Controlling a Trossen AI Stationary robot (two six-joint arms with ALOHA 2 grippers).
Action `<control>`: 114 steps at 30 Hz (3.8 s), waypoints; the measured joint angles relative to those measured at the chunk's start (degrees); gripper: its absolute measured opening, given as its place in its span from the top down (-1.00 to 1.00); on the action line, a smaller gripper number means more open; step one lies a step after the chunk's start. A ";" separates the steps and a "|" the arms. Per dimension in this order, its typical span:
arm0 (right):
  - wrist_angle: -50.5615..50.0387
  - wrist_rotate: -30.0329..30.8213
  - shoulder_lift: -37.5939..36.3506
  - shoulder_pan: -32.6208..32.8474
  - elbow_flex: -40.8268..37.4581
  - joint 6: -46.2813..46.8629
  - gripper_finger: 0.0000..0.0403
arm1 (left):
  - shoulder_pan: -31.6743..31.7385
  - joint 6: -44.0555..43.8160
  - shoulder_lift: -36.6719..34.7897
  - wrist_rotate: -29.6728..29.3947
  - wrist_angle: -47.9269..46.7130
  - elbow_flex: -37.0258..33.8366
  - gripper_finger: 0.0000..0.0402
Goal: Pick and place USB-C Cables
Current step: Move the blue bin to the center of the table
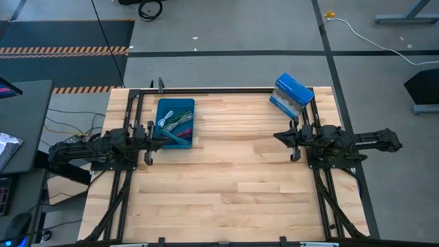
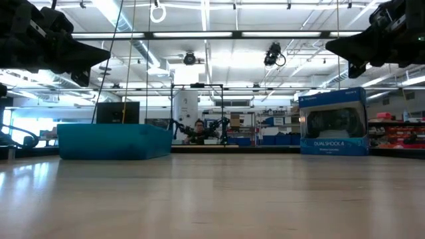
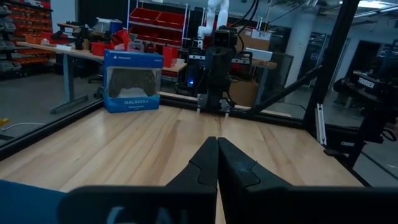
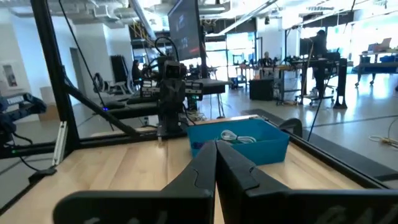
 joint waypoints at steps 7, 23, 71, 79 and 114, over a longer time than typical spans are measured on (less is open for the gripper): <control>8.12 0.04 16.17 -0.90 6.44 -2.48 0.95 | 0.04 0.02 0.00 0.00 2.50 0.00 0.98; -6.94 -12.38 85.18 -2.96 60.79 -24.90 0.94 | 0.02 -0.59 0.00 0.04 1.33 0.00 0.98; -10.36 -10.05 119.90 -8.67 86.01 -78.12 -0.10 | 0.04 -2.37 0.80 -1.01 -1.22 0.00 0.98; -15.01 -8.16 119.34 -8.03 86.15 -73.67 0.18 | 0.02 -3.61 0.79 -1.03 -1.25 0.00 0.98; -31.92 -9.21 108.58 3.66 85.73 -40.44 0.46 | 0.04 1.05 0.76 -1.99 -0.52 0.00 0.98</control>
